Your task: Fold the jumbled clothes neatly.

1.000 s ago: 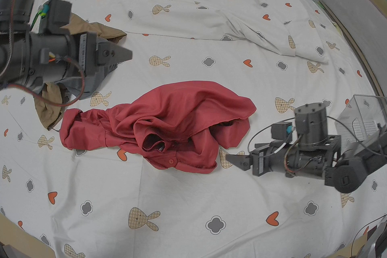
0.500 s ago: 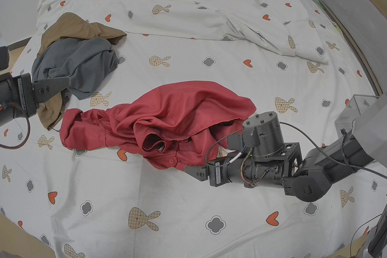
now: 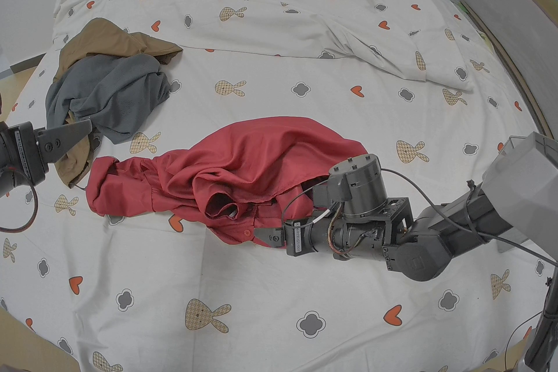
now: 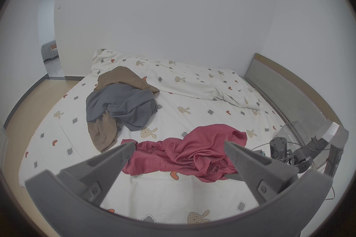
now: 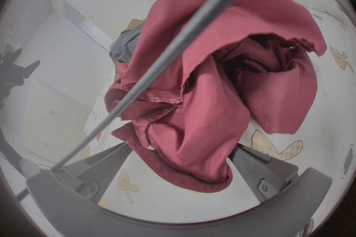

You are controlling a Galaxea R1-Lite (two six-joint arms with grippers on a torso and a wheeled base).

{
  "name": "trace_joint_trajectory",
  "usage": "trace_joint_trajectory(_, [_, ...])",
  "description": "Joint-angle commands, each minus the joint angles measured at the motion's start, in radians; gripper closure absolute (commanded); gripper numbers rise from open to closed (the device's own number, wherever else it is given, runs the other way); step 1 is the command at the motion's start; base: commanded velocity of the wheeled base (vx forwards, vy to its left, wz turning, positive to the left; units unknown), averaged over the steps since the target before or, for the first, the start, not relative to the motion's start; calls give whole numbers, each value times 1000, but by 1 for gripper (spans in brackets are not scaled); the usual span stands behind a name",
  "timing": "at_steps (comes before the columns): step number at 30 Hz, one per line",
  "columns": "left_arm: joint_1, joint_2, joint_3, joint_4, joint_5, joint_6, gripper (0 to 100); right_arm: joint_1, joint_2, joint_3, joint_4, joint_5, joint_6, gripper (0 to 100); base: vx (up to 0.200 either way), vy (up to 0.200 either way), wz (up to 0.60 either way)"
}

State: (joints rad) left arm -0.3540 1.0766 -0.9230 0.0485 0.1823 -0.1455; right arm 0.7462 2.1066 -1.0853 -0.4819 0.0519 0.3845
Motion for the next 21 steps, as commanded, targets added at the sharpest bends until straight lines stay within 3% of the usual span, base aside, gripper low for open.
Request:
trace_joint_trajectory(1, [0,-9,7,-1,0,0,0,-5,47,-30,0,-1,1,0,0,0,0])
trace_joint_trajectory(4, [0,-10,12,-2,0,1,0,-8,50,-47,0,-3,1,0,0,0,0])
trace_joint_trajectory(5, [0,-10,12,-2,0,1,0,-13,49,-50,0,-3,1,100,0,0,0])
trace_joint_trajectory(13, [0,-14,12,-2,0,1,0,-59,-33,-31,51,-3,2,100,0,0,0])
trace_joint_trajectory(21, [0,-15,10,-2,0,1,0,-128,-316,12,298,-7,-1,100,0,0,0])
